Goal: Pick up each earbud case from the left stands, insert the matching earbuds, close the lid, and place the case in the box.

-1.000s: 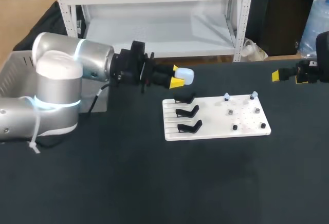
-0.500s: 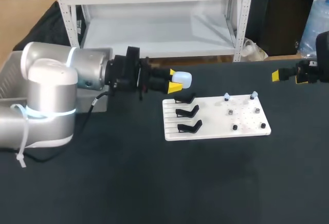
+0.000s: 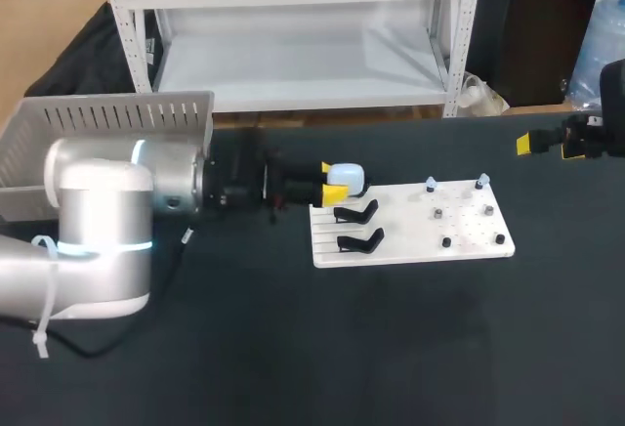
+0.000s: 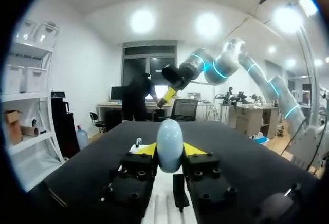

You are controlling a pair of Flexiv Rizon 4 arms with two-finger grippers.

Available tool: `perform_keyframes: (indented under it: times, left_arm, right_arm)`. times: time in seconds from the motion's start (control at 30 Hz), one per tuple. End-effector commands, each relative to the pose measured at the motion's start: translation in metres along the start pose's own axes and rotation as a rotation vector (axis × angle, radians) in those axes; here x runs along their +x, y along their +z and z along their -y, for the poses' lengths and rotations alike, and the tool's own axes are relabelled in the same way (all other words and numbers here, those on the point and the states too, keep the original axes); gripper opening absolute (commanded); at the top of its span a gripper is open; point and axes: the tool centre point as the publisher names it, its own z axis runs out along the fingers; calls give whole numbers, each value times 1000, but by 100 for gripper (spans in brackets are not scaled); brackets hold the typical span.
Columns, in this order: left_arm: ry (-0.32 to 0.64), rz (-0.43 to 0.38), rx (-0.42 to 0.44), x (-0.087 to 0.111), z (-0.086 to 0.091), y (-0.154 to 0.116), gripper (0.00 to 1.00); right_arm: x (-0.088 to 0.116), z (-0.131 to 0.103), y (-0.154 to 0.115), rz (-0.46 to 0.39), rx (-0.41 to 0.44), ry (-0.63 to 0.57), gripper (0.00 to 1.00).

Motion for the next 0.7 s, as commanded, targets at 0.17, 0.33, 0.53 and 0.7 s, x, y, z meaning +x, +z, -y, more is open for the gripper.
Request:
perform_keyframes:
  times: [0.17, 0.33, 0.53, 0.7]
  left_arm:
    - [0, -1, -25, 3, -4, 11, 0]
    - [-12, 9, -16, 3, -8, 13, 0]
    - [-11, 21, 10, 3, -8, 15, 0]
    - [-7, 30, 21, 3, -6, 14, 0]
  right_arm:
    - [15, -50, -16, -14, -46, -87, 100]
    - [25, -90, -23, -26, -79, -152, 100]
    - [39, -128, -24, -62, -96, -206, 100]
    - [50, -144, -13, -88, -71, -240, 100]
